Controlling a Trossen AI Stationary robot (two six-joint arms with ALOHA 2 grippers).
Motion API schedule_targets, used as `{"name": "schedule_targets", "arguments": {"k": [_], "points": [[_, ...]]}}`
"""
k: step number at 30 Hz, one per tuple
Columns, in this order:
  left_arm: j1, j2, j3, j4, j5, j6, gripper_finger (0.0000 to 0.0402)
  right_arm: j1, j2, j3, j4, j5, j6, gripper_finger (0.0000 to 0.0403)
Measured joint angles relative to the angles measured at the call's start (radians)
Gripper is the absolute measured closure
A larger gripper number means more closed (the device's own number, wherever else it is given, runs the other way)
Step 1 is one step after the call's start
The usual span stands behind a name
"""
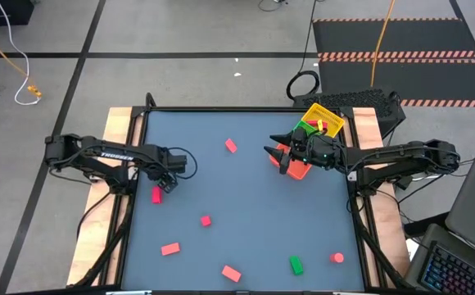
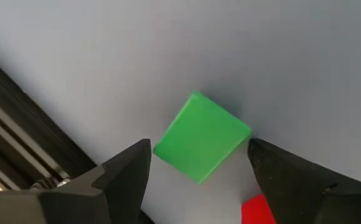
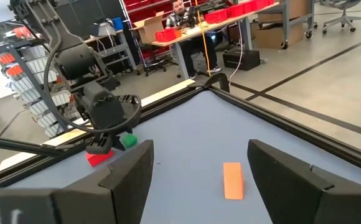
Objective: Sort & place blocks by color
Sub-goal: Put the green block into the green bin
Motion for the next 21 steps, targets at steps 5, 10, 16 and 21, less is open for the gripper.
{"name": "schedule_targets", "arguments": {"k": [5, 10, 16, 21], "points": [[0.0, 0.0, -0.001, 0.014, 0.003, 0.004, 0.0153, 0.0, 0.0, 0.0, 0.0, 0.0, 0.0, 0.0149], [0.0, 0.001, -0.002, 0.027, 0.006, 0.003, 0.0188, 0.0, 0.0, 0.0, 0.0, 0.0, 0.0, 0.0149], [-0.001, 0.001, -0.002, 0.05, 0.001, -0.008, 0.0236, 0.0, 0.0, 0.0, 0.0, 0.0, 0.0, 0.0149], [-0.005, 0.001, -0.002, 0.062, 0.0, -0.008, 0.0271, 0.0, 0.0, 0.0, 0.0, 0.0, 0.0, 0.0149]]}}
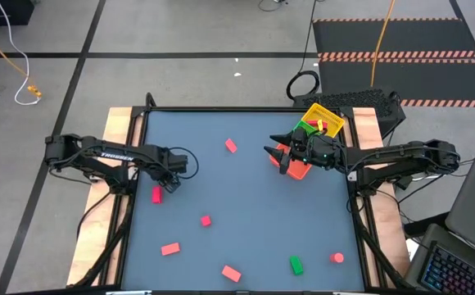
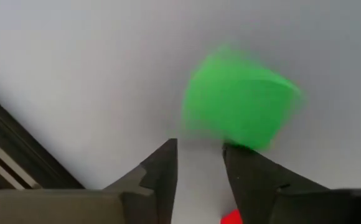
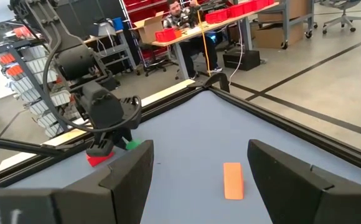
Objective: Sort & place blocks by color
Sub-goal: Put the green block into the green bin
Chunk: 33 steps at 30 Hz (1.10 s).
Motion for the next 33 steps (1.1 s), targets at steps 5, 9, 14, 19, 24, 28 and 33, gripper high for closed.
{"name": "schedule_targets", "arguments": {"k": [5, 9, 14, 19, 24, 28, 33], "points": [[-0.022, 0.0, 0.0, 0.034, -0.015, 0.006, 0.0309, 0.0, 0.0, 0.0, 0.0, 0.0, 0.0, 0.0149], [-0.031, 0.001, 0.0, 0.066, -0.019, 0.007, 0.0339, 0.0, 0.0, 0.0, 0.0, 0.001, 0.0, 0.0149], [-0.029, 0.001, 0.0, 0.08, -0.014, 0.008, 0.0358, 0.0, 0.0, 0.0, 0.0, 0.001, 0.0, 0.0149], [-0.015, 0.0, 0.035, 0.107, -0.007, -0.006, 0.0326, 0.0, 0.0, 0.0, 0.001, 0.002, 0.0, 0.0149], [-0.014, 0.0, 0.107, 0.089, 0.014, 0.044, 0.0248, 0.0, 0.0, 0.0, 0.006, 0.002, 0.0, 0.0149], [-0.015, 0.0, 0.135, 0.085, 0.022, 0.055, 0.0178, 0.0, 0.0, 0.0, 0.005, 0.002, 0.0, 0.0149], [-0.015, 0.0, 0.137, 0.082, 0.022, 0.063, 0.0109, 0.0, 0.0, 0.0, -0.001, 0.001, 0.0, 0.0149]]}}
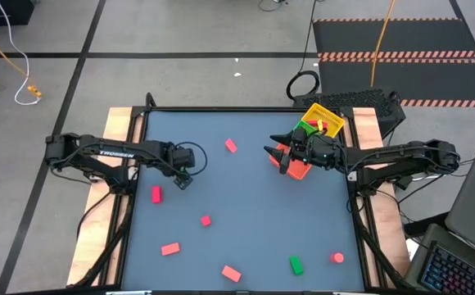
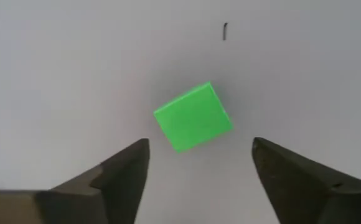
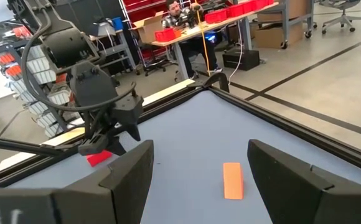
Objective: Sort & place blocks by color
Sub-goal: Put the green block into the green bin
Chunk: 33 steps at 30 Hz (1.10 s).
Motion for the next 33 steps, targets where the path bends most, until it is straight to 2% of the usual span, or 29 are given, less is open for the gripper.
{"name": "schedule_targets", "arguments": {"k": [5, 8, 10, 14, 20, 33], "points": [[-0.015, 0.0, 0.0, 0.002, 0.0, 0.127, 0.0068, 0.0, 0.0, 0.0, 0.0, 0.0, 0.0, 0.0149], [-0.021, 0.0, 0.0, 0.017, -0.011, 0.197, 0.006, 0.0, 0.0, 0.0, 0.0, 0.0, 0.0, 0.0149], [-0.022, 0.0, 0.0, 0.052, -0.036, 0.19, 0.0061, 0.0, 0.0, 0.0, 0.0, 0.0, 0.0, 0.0149], [-0.011, 0.0, 0.0, 0.103, -0.053, 0.127, 0.0073, 0.0, 0.0, 0.0, 0.0, -0.001, 0.0, 0.0149], [-0.026, 0.0, 0.0, 0.104, -0.052, 0.275, 0.0102, 0.0, 0.0, 0.0, 0.0, -0.001, 0.0, 0.0149], [-0.027, -0.001, -0.064, 0.155, -0.056, 0.445, 0.0152, 0.0, 0.0, 0.0, -0.002, -0.001, -0.003, 0.0149]]}}
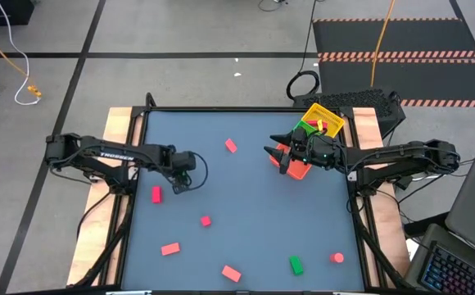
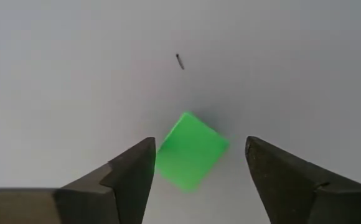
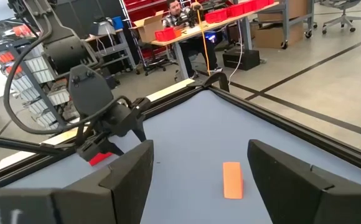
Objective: Sort & place blocks by color
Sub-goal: Put the green block into the green bin
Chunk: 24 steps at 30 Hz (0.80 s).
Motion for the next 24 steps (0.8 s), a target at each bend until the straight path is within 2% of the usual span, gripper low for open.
{"name": "schedule_targets", "arguments": {"k": [9, 13, 19, 24], "points": [[-0.002, 0.0, -0.009, -0.005, -0.072, 0.148, 0.0156, 0.0, 0.0, 0.0, -0.004, 0.0, 0.0, 0.0149], [-0.002, 0.0, -0.009, -0.009, -0.072, 0.258, 0.017, 0.0, 0.0, 0.0, -0.015, 0.0, 0.0, 0.0149], [-0.002, 0.0, -0.009, -0.009, -0.071, 0.328, 0.0199, 0.0, 0.0, 0.0, -0.016, -0.001, 0.0, 0.0149], [0.006, 0.0, -0.012, -0.006, -0.015, 0.39, 0.0219, 0.0, 0.0, 0.0, -0.015, -0.001, 0.0, 0.0149]]}}
